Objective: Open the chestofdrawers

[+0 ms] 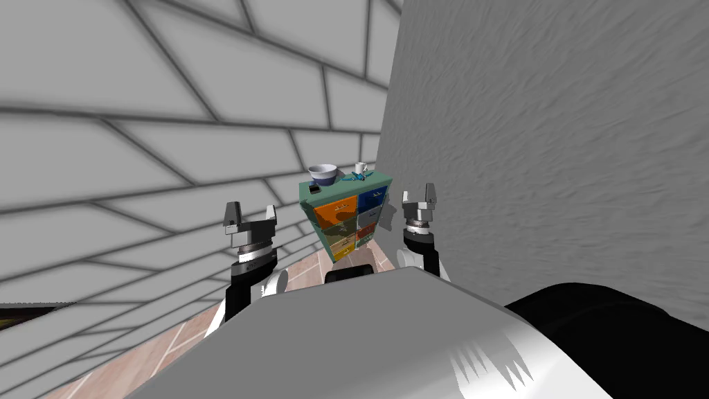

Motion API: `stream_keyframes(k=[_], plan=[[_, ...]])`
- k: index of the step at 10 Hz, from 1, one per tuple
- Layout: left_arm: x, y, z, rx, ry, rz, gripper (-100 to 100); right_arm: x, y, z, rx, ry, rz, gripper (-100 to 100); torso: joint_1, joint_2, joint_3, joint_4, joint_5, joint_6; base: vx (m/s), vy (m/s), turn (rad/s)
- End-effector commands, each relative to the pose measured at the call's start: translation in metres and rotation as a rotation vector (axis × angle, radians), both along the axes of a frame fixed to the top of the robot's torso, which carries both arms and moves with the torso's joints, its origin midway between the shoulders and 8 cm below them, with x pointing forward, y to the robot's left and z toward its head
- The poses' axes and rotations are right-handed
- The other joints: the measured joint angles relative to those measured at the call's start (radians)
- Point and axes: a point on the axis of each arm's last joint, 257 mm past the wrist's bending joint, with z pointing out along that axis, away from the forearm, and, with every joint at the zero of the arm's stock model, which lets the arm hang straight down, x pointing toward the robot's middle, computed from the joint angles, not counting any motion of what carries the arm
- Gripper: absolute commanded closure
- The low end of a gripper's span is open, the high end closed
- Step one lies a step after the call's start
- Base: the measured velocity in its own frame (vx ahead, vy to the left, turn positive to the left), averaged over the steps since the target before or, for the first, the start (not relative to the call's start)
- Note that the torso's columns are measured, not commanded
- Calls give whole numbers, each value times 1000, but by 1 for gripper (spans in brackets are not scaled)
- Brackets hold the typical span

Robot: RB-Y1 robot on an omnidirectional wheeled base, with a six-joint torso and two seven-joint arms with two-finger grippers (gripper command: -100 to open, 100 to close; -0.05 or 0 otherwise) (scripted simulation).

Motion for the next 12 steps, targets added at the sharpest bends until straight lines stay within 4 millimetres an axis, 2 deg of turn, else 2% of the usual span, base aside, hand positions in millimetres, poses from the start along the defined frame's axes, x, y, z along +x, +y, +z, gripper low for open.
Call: stream_keyframes(k=[1, 9, 10, 12], plan=[[0, 0, 0, 0, 0, 0, 0, 0, 0, 0, 0, 0, 0, 0, 0, 40, -82, 41, 0, 0, 0, 0, 0], [0, 0, 0, 0, 0, 0, 0, 0, 0, 0, 0, 0, 0, 0, 0, 618, -1234, 617, 0, 0, 0, 0, 0], [0, 0, 0, 0, 0, 0, 0, 4, 10, -1, -60, 15, 18, -100, 0, 691, -1382, 691, 0, 0, 12, 14, -14], [0, 0, 0, 0, 0, 0, 0, 13, 26, -4, -162, 42, 35, -100, 1, 734, -1471, 734, 0, 0, 12, 37, -22]])
